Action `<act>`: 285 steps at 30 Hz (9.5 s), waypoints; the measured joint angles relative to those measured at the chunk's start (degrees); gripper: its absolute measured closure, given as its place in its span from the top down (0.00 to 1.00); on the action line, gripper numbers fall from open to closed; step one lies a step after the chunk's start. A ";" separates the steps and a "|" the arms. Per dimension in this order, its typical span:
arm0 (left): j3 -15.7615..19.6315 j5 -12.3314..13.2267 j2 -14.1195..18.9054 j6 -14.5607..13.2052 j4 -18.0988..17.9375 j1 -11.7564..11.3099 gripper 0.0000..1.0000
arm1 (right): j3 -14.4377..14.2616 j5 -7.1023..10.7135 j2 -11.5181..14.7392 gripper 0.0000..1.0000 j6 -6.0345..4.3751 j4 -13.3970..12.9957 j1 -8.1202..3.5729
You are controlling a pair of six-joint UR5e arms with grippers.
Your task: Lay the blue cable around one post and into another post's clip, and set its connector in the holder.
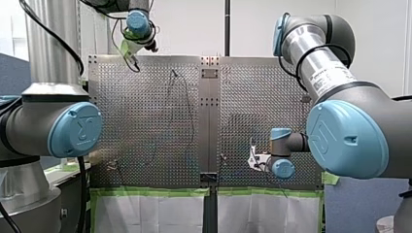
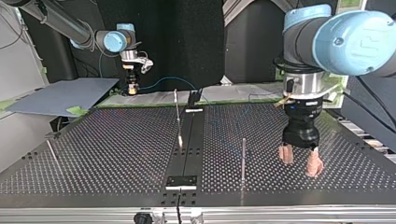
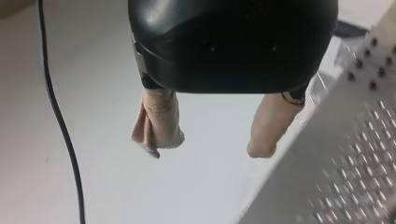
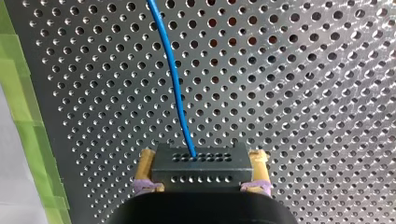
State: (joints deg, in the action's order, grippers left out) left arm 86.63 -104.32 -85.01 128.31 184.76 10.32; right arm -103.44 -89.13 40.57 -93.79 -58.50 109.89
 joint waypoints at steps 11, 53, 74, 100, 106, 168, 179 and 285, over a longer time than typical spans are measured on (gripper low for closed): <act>-0.76 5.41 0.24 -5.44 5.44 1.47 1.00 | 0.44 0.00 -0.01 0.00 0.58 0.68 0.27; -1.30 6.93 -1.42 -26.29 13.41 2.61 1.00 | 0.46 -0.01 -0.03 0.00 0.59 0.77 0.72; -1.30 6.56 -1.41 -32.66 13.53 3.27 1.00 | 0.47 -0.01 0.00 0.00 0.61 0.92 0.87; -1.26 4.17 -1.41 -30.89 14.62 3.85 1.00 | 0.48 -0.02 0.00 0.00 0.61 1.02 1.15; -1.26 2.53 -1.42 -30.95 15.09 3.83 1.00 | 0.48 -0.09 0.01 0.00 0.61 1.02 1.16; 13.40 2.33 -7.05 -23.90 0.91 15.71 1.00 | 0.09 -4.64 0.19 0.00 1.13 4.29 1.60; 18.61 -2.87 -12.26 -20.09 -4.29 20.91 1.00 | 0.00 -4.25 1.27 0.00 1.34 4.94 2.17; 18.08 -0.73 -52.00 6.04 -55.29 28.07 1.00 | 0.02 -3.61 9.30 0.00 3.95 6.71 11.86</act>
State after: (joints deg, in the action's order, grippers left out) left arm 104.71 -105.05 -137.01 134.35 129.47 38.40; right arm -103.42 -92.73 49.87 -89.84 -51.79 121.75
